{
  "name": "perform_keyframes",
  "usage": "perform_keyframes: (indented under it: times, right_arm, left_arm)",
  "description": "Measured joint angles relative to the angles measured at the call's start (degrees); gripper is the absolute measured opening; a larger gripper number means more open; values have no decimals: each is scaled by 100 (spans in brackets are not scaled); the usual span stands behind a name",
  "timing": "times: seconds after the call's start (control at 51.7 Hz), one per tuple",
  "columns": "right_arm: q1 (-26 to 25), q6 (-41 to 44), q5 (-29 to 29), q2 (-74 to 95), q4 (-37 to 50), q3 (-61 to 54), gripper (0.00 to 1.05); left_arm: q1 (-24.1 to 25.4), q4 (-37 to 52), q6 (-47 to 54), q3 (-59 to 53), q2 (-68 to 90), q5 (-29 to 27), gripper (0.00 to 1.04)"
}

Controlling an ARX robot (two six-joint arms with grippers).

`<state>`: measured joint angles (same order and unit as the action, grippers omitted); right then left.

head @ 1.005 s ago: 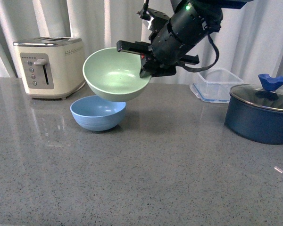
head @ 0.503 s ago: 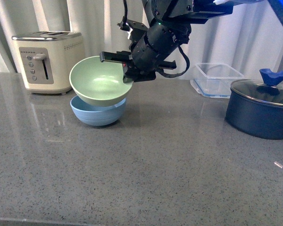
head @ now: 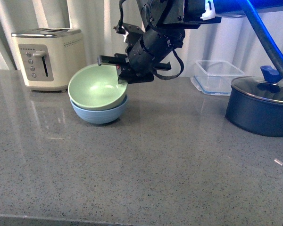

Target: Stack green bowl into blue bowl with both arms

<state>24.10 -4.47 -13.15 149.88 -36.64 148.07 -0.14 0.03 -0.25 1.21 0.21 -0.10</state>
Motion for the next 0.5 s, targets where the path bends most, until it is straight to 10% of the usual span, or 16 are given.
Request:
perform_keyframes:
  times: [0.503]
  right_arm:
    - [-535, -72, -26, -2317, 1558, -3322, 95]
  left_arm:
    - [0, 0, 0, 0, 0, 0, 98]
